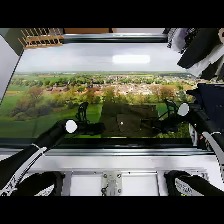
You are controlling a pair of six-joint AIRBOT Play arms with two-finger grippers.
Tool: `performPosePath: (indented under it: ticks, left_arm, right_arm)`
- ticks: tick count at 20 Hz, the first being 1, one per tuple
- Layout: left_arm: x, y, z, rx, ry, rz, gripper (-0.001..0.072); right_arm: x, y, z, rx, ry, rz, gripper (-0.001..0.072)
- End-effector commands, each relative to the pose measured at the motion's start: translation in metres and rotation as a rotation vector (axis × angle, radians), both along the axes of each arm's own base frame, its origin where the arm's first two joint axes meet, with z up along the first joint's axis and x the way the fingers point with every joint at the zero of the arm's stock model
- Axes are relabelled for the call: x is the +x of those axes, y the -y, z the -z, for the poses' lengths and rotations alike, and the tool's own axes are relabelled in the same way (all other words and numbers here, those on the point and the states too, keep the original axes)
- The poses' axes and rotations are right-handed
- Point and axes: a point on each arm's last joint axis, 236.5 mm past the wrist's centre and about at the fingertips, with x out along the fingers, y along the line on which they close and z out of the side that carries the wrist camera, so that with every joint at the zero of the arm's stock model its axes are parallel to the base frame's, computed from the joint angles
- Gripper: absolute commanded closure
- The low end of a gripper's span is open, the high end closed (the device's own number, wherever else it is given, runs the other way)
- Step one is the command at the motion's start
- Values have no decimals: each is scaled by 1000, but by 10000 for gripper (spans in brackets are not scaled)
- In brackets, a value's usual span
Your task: Fold the clothes and pants, and hang the long-sleeved shirts on hangers.
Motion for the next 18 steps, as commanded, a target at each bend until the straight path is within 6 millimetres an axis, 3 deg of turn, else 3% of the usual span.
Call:
performPosePath:
  ticks: [1,2,3,7,10,13,18]
  left_arm:
    - [-11,3,3,-21,-50,-19,225]
    - [-9,3,-5,-27,-61,-9,184]
    - [-5,3,-17,-39,-51,5,184]
    - [28,0,-92,-116,121,-7,184]
    - [33,-5,-121,-145,192,-23,184]
    - [23,-5,-115,-137,151,-1,184]
    - [5,7,-77,-96,18,58,185]
  right_arm:
    - [7,-4,2,26,39,17,432]
    - [10,-9,-6,60,54,-15,157]
    - [10,-13,-20,93,61,-58,31]
    - [23,9,-80,133,158,-77,30]
    - [34,20,-104,204,252,-12,30]
    - [40,42,-108,224,298,35,30]
    - [39,100,-90,196,314,76,15]
